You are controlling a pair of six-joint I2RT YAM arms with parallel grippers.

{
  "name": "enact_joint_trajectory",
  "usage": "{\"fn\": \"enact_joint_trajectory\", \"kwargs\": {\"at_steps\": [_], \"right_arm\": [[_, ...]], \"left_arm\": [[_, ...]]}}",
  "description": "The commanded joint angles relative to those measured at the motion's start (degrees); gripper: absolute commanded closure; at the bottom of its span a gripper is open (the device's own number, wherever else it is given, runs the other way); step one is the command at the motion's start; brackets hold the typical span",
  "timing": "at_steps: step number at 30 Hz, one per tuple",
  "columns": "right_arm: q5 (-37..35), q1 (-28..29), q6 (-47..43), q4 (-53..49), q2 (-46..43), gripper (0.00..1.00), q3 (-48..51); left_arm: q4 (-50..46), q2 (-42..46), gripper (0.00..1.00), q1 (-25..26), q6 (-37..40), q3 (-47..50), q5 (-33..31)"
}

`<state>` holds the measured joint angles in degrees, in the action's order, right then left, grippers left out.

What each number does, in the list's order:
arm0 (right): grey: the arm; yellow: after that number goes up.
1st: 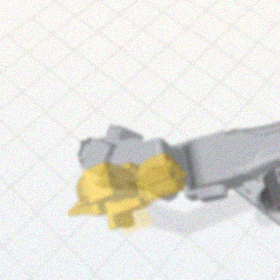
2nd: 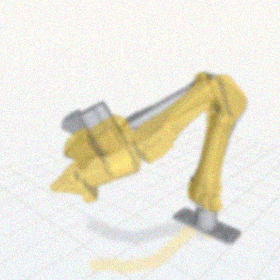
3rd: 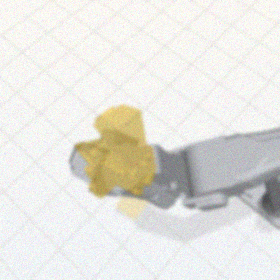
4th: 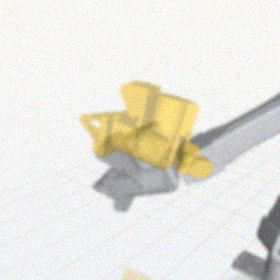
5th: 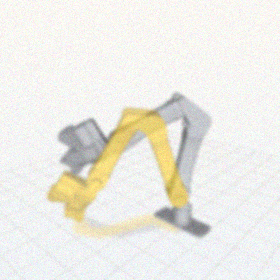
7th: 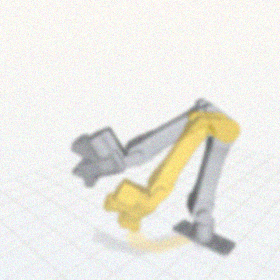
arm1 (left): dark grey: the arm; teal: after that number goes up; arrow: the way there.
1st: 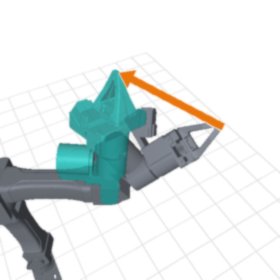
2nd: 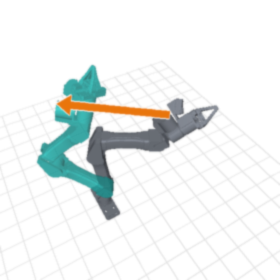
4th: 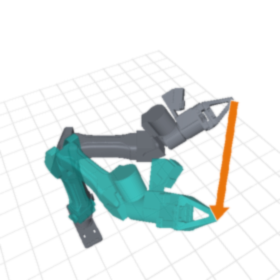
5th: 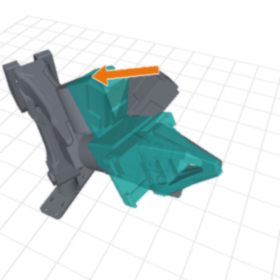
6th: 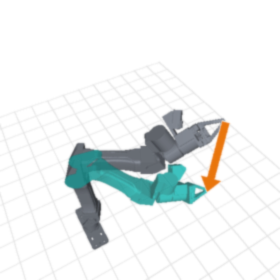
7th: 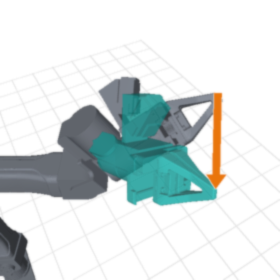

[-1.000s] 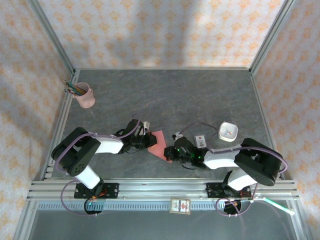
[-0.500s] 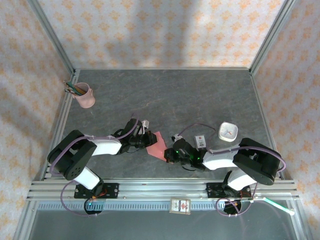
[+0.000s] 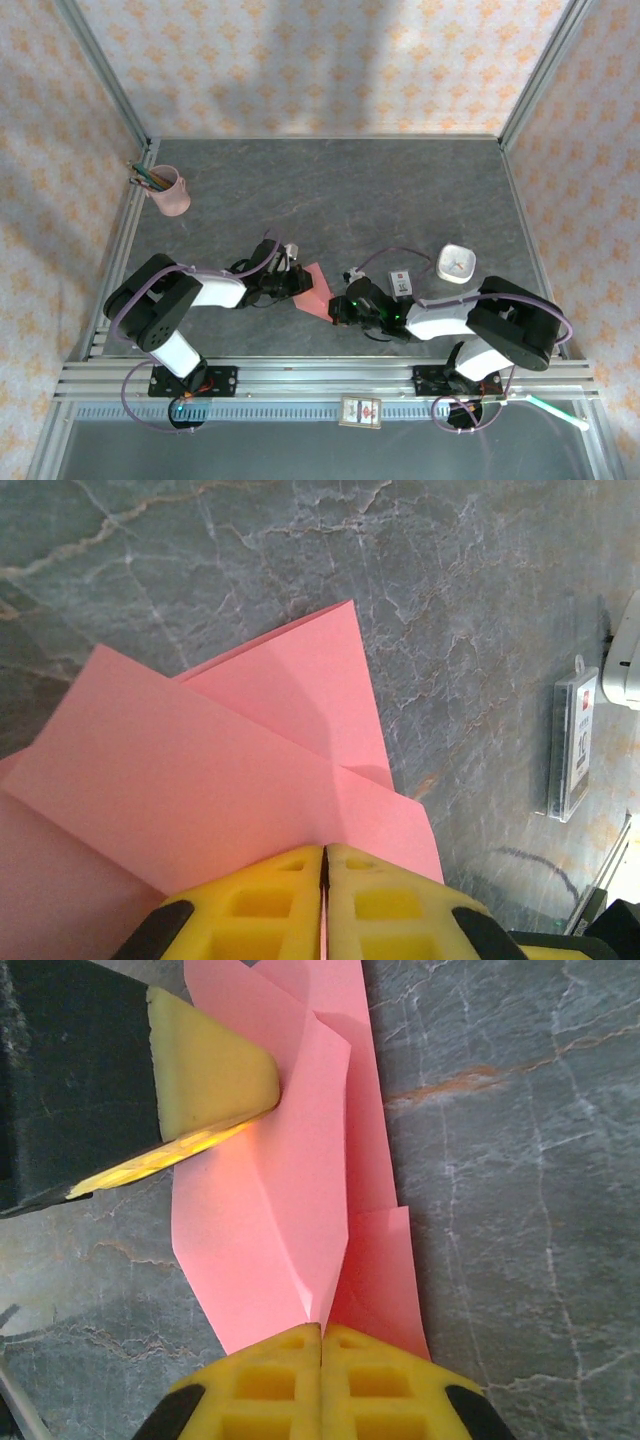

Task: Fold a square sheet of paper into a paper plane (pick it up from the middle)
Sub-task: Fourth fold the wing at the center of the table.

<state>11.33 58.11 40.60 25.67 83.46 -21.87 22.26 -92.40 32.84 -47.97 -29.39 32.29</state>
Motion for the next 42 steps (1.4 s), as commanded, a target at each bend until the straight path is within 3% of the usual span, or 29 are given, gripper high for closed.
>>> {"fn": "enact_joint_trajectory", "kwargs": {"at_steps": [1, 15, 25, 36, 42], "right_arm": [[-1.7, 0.3, 1.0, -0.8, -2.0, 0.93, -0.5], [2.3, -1.9, 6.0, 5.9, -1.8, 0.87, 1.4], [3.0, -2.2, 7.8, 9.1, 1.0, 0.88, 1.0], [3.4, -2.2, 8.4, 12.1, 0.2, 0.95, 3.8], [2.5, -2.3, 7.6, 11.3, 0.3, 0.86, 3.4]], "left_arm": [[1.2, -0.9, 0.87, -0.5, 0.9, 1.6, -1.2], [1.2, -0.8, 0.87, -0.5, 1.6, 2.1, -1.3], [0.5, -0.6, 0.87, -0.5, 2.0, 1.8, -1.2], [0.0, -0.3, 0.88, -0.5, 2.3, 1.6, -1.5], [-0.1, -0.2, 0.88, -0.5, 2.7, 1.6, -1.5]]}}
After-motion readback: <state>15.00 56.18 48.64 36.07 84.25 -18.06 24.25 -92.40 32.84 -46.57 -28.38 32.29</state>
